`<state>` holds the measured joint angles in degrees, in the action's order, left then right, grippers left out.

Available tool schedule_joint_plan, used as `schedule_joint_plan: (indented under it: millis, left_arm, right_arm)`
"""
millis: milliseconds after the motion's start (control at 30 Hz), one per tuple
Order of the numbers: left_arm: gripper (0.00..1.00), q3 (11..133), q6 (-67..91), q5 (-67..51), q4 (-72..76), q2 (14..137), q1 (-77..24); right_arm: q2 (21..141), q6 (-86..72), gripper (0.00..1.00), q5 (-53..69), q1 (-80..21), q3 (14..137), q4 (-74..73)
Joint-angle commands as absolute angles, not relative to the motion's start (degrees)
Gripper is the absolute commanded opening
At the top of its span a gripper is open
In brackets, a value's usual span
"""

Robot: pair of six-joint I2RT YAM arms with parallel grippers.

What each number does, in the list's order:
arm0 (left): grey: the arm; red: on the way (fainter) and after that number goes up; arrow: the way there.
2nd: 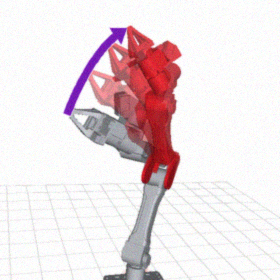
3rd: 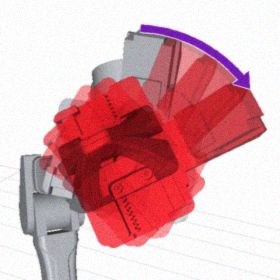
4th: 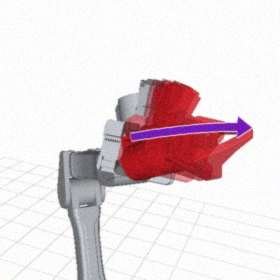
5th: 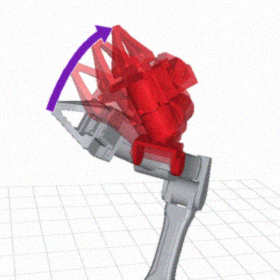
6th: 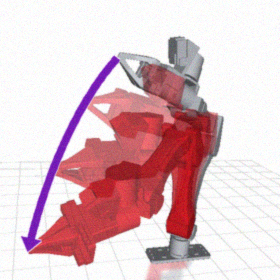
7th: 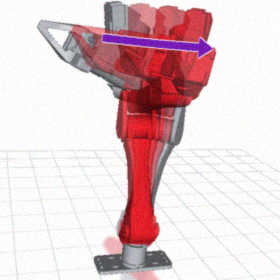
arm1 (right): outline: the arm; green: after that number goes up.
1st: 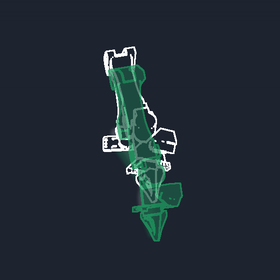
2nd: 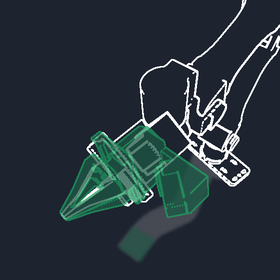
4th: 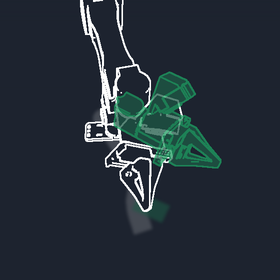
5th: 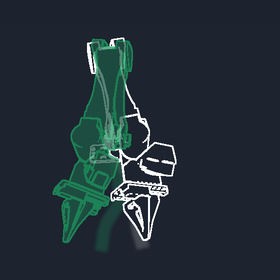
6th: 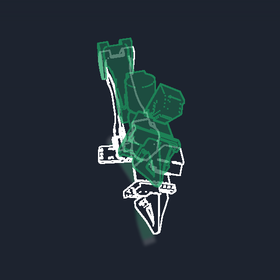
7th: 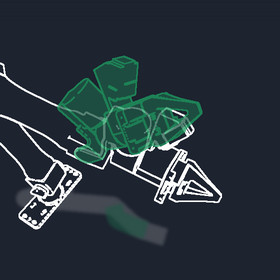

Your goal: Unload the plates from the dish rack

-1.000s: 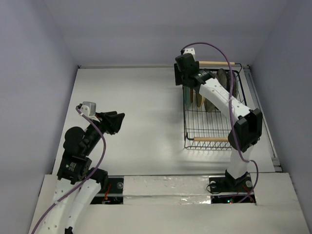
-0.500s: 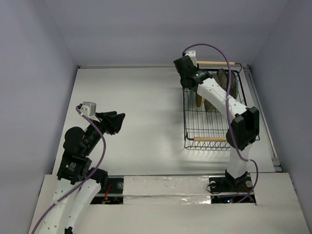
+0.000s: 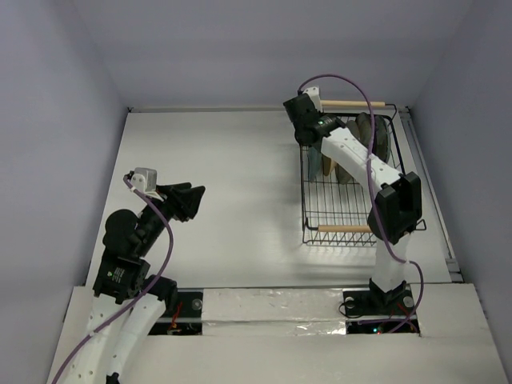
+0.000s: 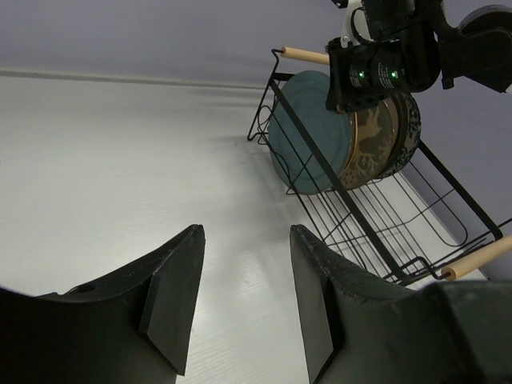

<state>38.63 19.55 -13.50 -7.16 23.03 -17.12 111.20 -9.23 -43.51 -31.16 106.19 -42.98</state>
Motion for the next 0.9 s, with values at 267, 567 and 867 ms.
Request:
schedule_joint_plan:
  millis: [267,567,867]
  left_arm:
    - [0.45,40.08,19.60,-14.41,-4.83,22.94,-16.26]
    - [0.45,40.25,19.69,-12.92,-5.36,22.85,-16.26]
    - [0.44,41.13,20.13,-8.26,-6.24,22.33,-15.12]
  right_arm:
    - [102.14,-2.73,0.00,-49.91,-31.73,114.17,-42.01]
    - [90.29,-3.42,0.00,-51.94,-34.18,119.80,-42.72]
    - [82.79,-19.49,0.00,-19.66,-37.87,106.10,-22.43]
